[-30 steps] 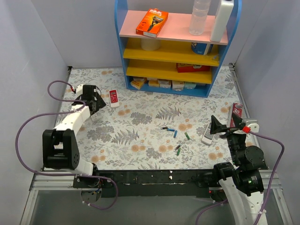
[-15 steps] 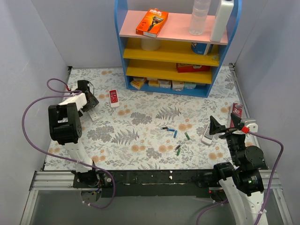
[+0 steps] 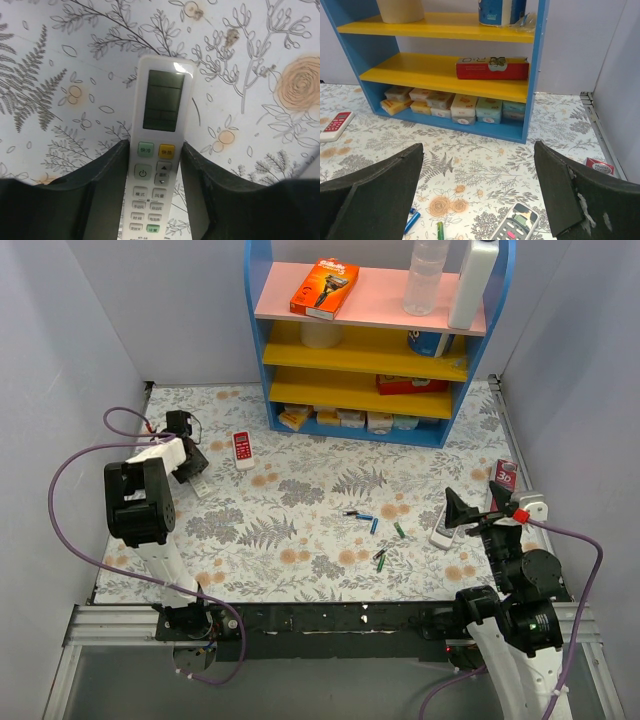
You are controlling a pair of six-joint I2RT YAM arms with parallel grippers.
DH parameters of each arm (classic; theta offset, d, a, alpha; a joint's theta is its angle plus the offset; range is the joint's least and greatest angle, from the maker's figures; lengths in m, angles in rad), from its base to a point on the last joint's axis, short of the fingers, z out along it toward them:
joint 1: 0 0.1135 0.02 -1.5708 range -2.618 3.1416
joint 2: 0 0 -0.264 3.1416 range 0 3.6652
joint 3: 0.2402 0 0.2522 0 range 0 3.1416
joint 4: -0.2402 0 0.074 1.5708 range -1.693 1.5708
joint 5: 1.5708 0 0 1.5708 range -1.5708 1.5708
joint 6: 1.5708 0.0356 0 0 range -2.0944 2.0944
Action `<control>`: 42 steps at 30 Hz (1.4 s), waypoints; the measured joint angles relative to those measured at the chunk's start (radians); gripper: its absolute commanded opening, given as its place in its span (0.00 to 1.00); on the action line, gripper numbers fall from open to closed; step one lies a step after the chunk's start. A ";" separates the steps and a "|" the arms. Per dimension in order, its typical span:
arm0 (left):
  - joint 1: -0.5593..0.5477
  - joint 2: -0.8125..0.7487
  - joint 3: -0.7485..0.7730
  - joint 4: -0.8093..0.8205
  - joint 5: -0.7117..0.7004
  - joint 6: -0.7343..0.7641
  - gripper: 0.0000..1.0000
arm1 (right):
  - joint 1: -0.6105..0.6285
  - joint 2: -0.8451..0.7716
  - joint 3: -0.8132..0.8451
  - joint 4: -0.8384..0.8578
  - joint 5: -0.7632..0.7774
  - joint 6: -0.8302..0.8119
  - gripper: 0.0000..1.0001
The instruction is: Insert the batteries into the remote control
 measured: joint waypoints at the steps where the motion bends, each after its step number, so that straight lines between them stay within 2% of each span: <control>1: 0.000 -0.002 0.000 0.000 0.011 -0.001 0.37 | 0.000 0.005 0.000 0.000 -0.004 0.000 0.98; 8: -0.033 -0.065 -0.059 0.002 0.132 -0.012 0.24 | 0.000 0.122 0.035 -0.059 -0.022 0.022 0.98; 13: -0.081 -0.168 -0.124 0.024 0.251 -0.054 0.19 | 0.000 0.252 0.105 -0.140 -0.062 0.065 0.98; 15: -0.095 -0.239 -0.175 0.066 0.322 -0.083 0.19 | 0.000 0.301 0.132 -0.161 -0.104 0.077 0.98; 19: -0.140 -0.401 -0.307 0.191 0.467 -0.167 0.13 | 0.001 0.385 0.168 -0.192 -0.180 0.130 0.98; 24: -0.209 -0.576 -0.491 0.410 0.587 -0.290 0.11 | 0.001 0.476 0.168 -0.180 -0.294 0.207 0.98; 27: -0.252 -0.648 -0.587 0.547 0.643 -0.363 0.09 | 0.001 0.563 0.153 -0.121 -0.410 0.278 0.95; 32: -0.327 -0.745 -0.774 0.826 0.716 -0.498 0.09 | 0.045 0.689 0.034 0.114 -0.591 0.481 0.95; 36: -0.404 -0.789 -0.892 1.024 0.742 -0.597 0.09 | 0.201 0.777 -0.018 0.271 -0.611 0.601 0.95; 42: -0.495 -0.839 -0.975 1.252 0.751 -0.709 0.10 | 0.401 0.929 -0.027 0.563 -0.597 0.720 0.94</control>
